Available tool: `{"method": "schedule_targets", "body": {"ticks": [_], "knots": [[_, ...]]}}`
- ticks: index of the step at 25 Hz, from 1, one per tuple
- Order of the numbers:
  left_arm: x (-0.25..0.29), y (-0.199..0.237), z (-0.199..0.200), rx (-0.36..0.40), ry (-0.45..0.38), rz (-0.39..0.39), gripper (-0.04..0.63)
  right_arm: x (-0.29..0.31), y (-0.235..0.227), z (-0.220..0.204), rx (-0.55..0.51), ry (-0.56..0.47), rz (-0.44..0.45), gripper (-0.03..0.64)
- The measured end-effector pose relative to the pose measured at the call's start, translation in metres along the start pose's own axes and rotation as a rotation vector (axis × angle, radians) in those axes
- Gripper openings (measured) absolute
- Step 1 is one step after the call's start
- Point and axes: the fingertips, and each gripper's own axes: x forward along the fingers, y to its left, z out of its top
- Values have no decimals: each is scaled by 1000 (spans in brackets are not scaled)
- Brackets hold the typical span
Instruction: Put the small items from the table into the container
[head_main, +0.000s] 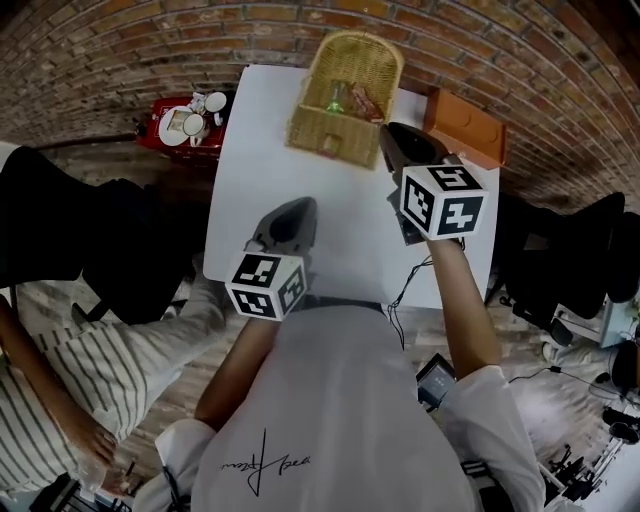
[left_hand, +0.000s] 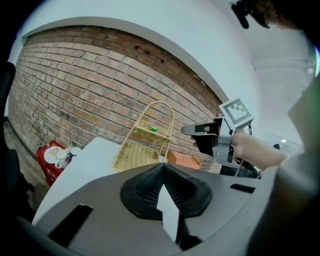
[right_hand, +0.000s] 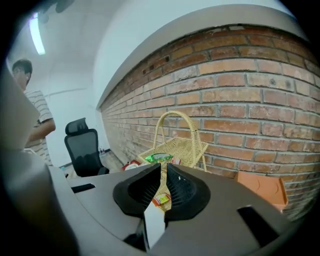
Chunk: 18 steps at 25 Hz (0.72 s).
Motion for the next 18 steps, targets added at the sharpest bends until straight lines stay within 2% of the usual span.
{"method": "schedule_targets", "body": {"ticks": [8, 18], "knots": [[-17, -2, 6, 17, -24, -4, 11, -40, 40, -19, 45, -54, 45, 23], [-38, -6, 3, 28, -54, -4, 11, -82, 80, -58, 128, -78, 49, 21]]}}
